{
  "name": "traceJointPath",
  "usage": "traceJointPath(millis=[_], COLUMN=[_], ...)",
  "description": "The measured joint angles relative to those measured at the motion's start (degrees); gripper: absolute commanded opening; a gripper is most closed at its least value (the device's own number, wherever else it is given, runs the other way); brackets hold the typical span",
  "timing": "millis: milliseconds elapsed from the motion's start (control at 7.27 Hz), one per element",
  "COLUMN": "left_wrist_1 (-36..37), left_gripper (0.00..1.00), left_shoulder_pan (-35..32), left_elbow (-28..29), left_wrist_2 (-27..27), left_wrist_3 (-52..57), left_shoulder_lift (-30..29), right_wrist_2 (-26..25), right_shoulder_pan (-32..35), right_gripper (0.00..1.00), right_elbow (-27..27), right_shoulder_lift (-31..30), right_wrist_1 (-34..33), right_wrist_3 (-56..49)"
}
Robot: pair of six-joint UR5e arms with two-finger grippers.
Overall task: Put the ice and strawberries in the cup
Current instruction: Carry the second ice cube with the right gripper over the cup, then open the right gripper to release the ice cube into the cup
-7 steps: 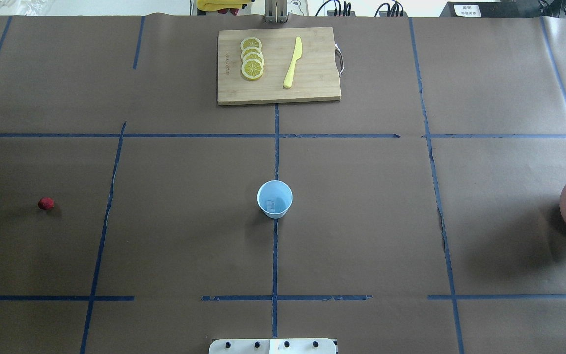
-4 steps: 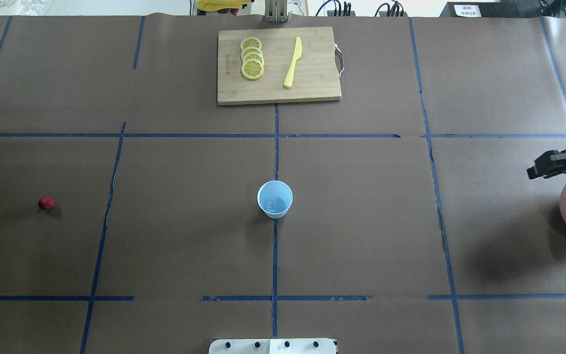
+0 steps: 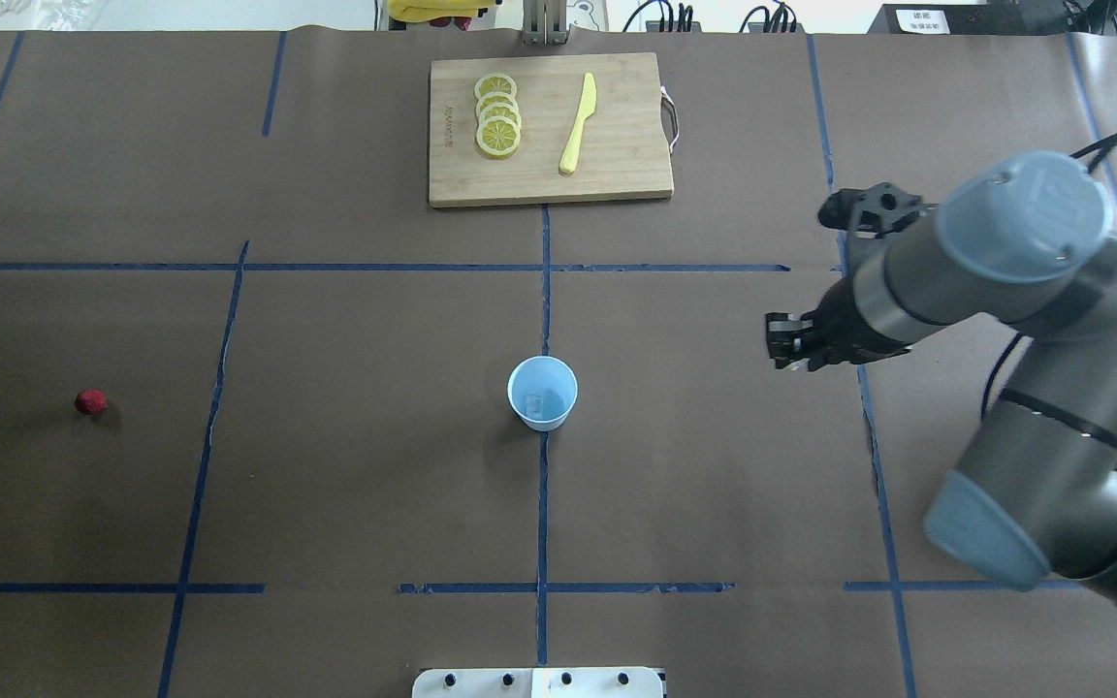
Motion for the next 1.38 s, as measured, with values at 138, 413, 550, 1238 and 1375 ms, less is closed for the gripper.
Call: traceJointPath(millis=[138, 413, 550, 1238, 1375], left_wrist_1=[0.0, 0.0, 0.0, 0.0, 0.0], left_gripper=[1.0, 1.0, 1.0, 1.0, 1.0], left_shoulder_pan=[0.3, 0.6, 0.6, 0.7, 0.7], left_elbow=[0.0, 0.0, 0.0, 0.0, 0.1], left_wrist_2=[0.0, 0.0, 0.0, 0.0, 0.0], left_wrist_3=[0.0, 0.0, -0.1, -0.1, -0.1], left_shoulder_lift=[0.0, 0.0, 0.0, 0.0, 0.0], right_wrist_2=[-2.9, -5.2, -6.0, -9.9, -10.2], right_shoulder_pan=[-3.1, -6.3, -7.4, -10.9, -11.3], right_gripper=[0.0, 0.0, 0.0, 0.0, 0.03], right_elbow=[-3.7, -10.7, -13.4, -24.0, -24.1], right_shoulder_lift=[8.8, 19.9, 23.1, 29.7, 29.3], right_wrist_1=[-5.5, -8.5, -8.8, -6.3, -6.1], right_wrist_3=[4.2, 10.1, 12.0, 16.1, 16.1])
